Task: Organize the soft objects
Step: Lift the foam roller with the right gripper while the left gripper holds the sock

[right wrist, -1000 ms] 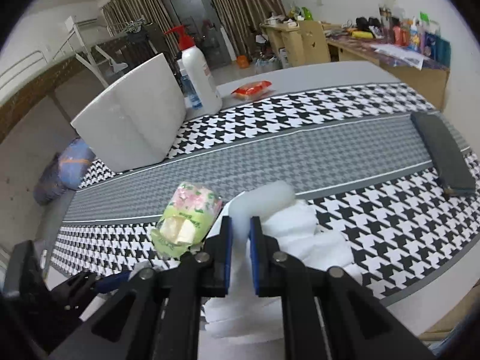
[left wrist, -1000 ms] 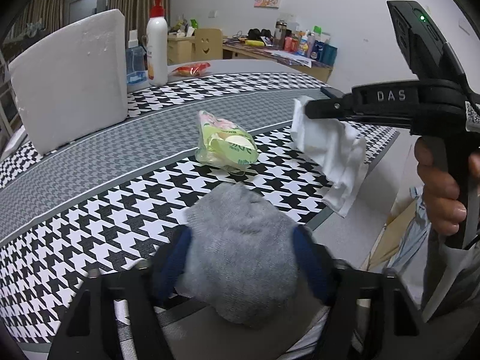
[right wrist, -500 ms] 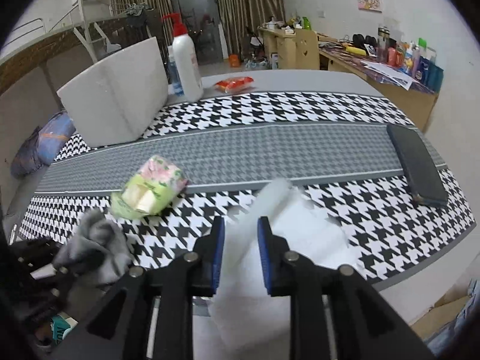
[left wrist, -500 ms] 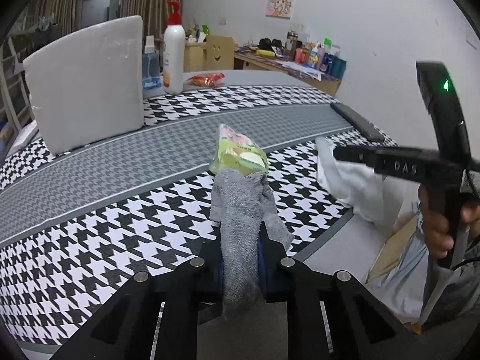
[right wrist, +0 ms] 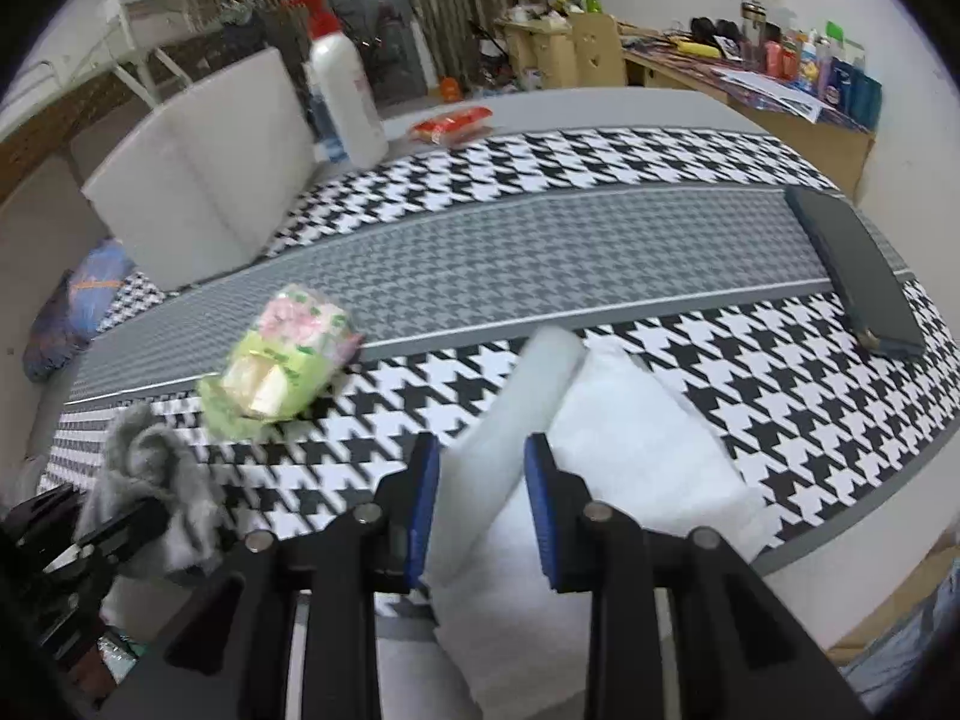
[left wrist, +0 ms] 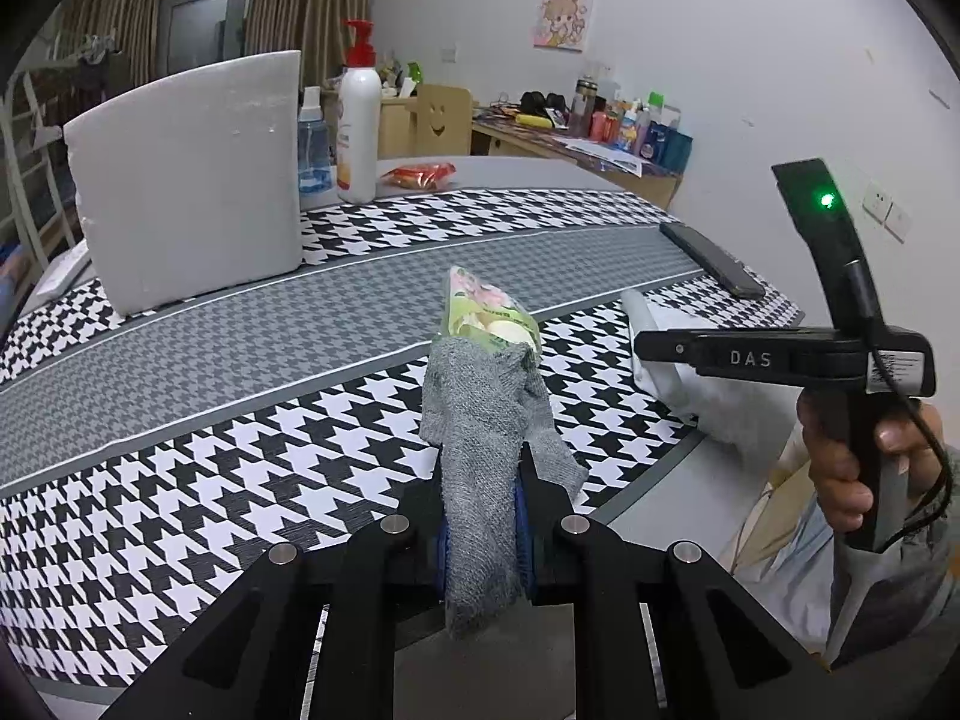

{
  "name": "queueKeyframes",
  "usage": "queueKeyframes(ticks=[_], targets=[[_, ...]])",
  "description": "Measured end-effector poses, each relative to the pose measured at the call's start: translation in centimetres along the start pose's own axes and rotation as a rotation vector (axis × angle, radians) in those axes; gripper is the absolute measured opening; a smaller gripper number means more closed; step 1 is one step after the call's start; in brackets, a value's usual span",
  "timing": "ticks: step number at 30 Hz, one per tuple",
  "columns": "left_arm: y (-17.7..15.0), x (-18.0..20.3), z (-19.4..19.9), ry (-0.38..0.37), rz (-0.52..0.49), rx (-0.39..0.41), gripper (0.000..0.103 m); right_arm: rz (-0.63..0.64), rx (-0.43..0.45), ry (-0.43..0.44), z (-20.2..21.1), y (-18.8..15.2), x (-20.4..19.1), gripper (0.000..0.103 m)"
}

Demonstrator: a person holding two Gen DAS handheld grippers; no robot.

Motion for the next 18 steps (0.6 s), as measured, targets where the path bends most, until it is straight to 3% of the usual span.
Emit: queueKeyframes(ticks=[6, 12, 13, 18], targets=[[0.1, -0.1, 0.0, -0.004, 0.005, 0.006, 0.017, -0.015, -0.007, -0.038, -0.1, -0.1, 0.5, 0.034], [0.2, -0.2, 0.1, -0.003, 0.006, 0.007, 0.017, -0.027, 0.014, -0.031, 0.4, 0.4, 0.5, 0.019], [0.2, -0.2, 0.2, -0.003, 0.006, 0.011, 0.017, -0.027, 0.020, -0.032, 0.6, 0.5, 0.5, 0.013], [0.4, -0.2, 0.7, -0.001, 0.004, 0.027, 0.017, -0.022, 0.035, -0.033, 1.3, 0.7, 0.5, 0.011]])
Point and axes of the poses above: each gripper's, at about its wrist camera, not at the fingertips, and z roughly against the way its jaws point, x to its right, y to its top, the point moved 8 cm from there along -z, roughly the way its jaws point, and after that the axes turned 6 degrees about -x, right-handed, at the moved point
